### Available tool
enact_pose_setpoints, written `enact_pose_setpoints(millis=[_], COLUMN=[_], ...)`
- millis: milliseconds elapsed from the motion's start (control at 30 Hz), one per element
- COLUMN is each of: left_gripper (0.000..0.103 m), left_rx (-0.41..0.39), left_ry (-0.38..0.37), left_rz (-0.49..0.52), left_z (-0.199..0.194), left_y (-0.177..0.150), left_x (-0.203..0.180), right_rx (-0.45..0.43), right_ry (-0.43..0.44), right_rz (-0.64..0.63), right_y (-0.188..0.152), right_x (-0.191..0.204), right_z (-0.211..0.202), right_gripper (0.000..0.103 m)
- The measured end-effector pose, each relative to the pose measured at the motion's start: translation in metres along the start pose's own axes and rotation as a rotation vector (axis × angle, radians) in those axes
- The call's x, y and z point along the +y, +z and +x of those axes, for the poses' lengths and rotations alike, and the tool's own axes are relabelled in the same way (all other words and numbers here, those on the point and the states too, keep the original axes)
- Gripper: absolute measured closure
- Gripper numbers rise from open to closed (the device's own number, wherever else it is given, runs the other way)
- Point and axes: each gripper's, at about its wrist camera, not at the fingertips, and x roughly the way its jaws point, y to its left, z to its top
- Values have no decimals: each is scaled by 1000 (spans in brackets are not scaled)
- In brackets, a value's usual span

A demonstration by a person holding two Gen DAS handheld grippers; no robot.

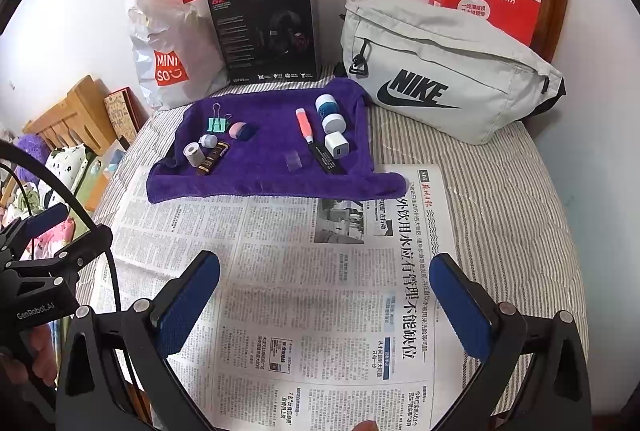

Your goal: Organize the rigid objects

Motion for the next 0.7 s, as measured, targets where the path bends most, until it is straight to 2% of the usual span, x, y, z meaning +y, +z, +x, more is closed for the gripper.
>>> enact_pose_setpoints(millis=[700], left_gripper=[0], left_rx=[0], left_ry=[1], left_rz=[10], left_z=[-1], left_y=[1], left_x=[-2], right_rx=[-4], right_ry=[2], right_rz=[-1], right_y=[1], right_x=[-3], right_z=[-3], right_gripper=[0])
